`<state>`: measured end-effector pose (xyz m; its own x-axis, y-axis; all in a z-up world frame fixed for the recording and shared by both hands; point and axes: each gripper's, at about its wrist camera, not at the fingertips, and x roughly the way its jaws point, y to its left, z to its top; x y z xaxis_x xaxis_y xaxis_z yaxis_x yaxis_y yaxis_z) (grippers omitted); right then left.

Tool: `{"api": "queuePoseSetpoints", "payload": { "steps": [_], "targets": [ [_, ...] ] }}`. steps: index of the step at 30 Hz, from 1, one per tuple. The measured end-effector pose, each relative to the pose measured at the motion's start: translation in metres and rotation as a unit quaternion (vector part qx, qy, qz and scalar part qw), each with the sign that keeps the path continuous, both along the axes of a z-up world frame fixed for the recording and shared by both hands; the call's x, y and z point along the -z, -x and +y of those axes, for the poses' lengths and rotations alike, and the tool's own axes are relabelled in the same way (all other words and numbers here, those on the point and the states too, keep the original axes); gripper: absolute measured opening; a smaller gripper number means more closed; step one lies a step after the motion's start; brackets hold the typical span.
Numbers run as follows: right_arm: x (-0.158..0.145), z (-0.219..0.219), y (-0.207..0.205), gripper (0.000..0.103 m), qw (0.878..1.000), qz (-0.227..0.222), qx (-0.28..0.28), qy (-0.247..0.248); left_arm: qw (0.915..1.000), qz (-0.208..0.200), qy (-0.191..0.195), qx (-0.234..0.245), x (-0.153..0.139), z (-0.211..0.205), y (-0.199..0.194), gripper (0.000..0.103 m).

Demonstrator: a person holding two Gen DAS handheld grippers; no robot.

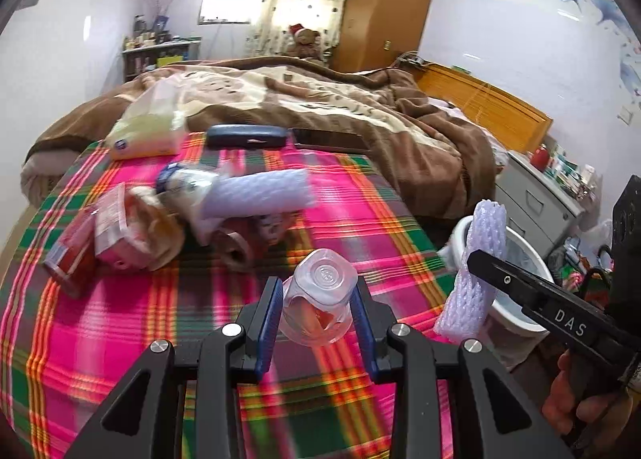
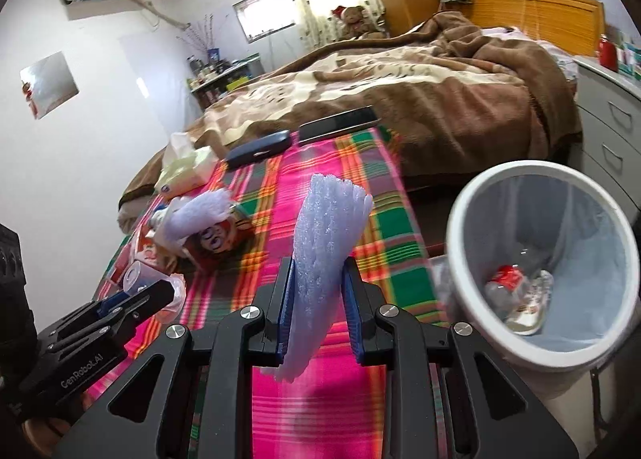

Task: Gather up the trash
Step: 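Carry the plastic cup and foam net over the bin with both tools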

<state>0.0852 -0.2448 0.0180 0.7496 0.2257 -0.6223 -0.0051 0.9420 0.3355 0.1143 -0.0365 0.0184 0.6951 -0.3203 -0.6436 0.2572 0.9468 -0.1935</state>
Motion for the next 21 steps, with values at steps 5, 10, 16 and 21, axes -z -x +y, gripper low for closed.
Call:
{"api": "queuePoseSetpoints", "payload": {
  "steps": [5, 10, 16, 21],
  "targets": [
    [-0.002, -0.027, 0.005, 0.024, 1.000, -0.001, 0.024, 0.002, 0.9994, -0.002, -0.004, 0.034, -0.003, -0.036, -0.005, 0.035],
    [-0.001, -0.057, 0.009, 0.024, 0.999, 0.002, 0.054, 0.006, 0.9977, -0.005, -0.005, 0.068, -0.006, -0.073, -0.008, 0.035],
    [0.003, -0.090, 0.010, 0.024, 0.996, 0.012, 0.087, 0.009, 0.9945, 0.000, -0.002, 0.105, -0.003, -0.114, -0.017, 0.035],
    [0.008, -0.110, 0.008, 0.024, 0.993, 0.026, 0.112, 0.018, 0.9905, 0.009, 0.008, 0.137, -0.001, -0.144, -0.025, 0.035]
  ]
}}
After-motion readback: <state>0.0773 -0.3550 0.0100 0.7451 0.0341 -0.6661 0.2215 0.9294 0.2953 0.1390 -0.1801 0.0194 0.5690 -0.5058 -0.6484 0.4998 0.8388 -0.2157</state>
